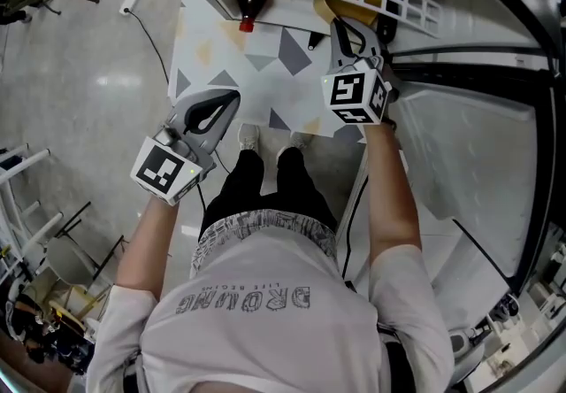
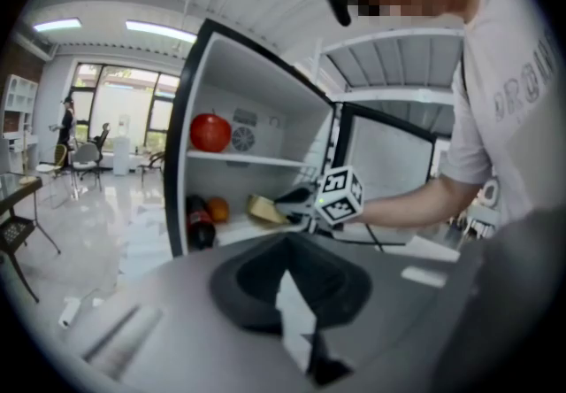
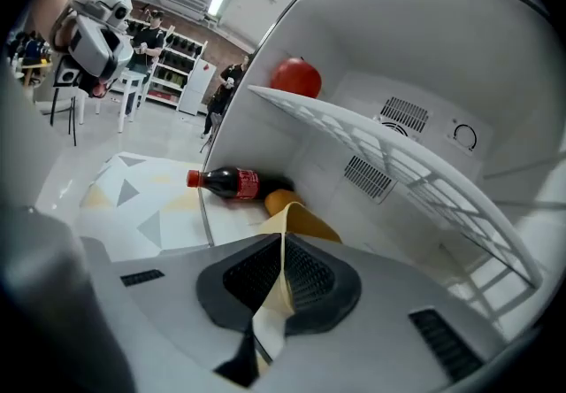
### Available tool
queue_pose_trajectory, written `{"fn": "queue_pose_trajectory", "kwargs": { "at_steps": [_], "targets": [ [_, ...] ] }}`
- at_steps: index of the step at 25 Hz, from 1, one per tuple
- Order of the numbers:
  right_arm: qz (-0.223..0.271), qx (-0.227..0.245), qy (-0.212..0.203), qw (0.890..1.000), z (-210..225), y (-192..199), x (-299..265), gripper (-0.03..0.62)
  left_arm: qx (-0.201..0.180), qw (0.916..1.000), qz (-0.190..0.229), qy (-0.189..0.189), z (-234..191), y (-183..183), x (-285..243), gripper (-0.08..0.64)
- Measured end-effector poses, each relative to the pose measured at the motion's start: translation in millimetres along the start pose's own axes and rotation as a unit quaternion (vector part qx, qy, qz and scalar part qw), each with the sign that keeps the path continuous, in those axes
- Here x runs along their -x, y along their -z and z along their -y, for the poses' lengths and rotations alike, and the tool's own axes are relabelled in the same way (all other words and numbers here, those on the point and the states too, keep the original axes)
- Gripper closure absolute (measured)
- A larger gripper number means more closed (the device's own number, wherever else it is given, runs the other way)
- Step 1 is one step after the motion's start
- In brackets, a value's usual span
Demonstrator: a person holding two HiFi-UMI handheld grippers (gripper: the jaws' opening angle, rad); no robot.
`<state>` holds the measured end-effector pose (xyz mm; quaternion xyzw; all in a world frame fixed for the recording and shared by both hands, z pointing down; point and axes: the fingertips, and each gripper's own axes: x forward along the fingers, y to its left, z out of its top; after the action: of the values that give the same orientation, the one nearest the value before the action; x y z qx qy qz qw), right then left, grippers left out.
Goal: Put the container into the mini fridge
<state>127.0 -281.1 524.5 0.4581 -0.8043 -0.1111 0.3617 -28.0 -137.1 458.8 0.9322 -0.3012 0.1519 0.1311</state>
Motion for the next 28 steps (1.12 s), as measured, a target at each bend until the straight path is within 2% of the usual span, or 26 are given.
{"fn": "queue_pose_trajectory", "kwargs": {
  "at_steps": [12, 28],
  "targets": [
    [-0.012, 0.004, -0.003, 1.0, -9.3, 7.2, -29.6, 0.578, 0.012, 0.9998, -0.003, -0.013, -1.5, 14.0, 5.1, 0.552],
    [-0.025, 0.003, -0.011, 1.0, -13.3, 10.4, -51.8, 0.577, 0.029, 0.9992, 0.005, -0.027, -6.5, 14.0, 5.5, 0.552]
  ]
}}
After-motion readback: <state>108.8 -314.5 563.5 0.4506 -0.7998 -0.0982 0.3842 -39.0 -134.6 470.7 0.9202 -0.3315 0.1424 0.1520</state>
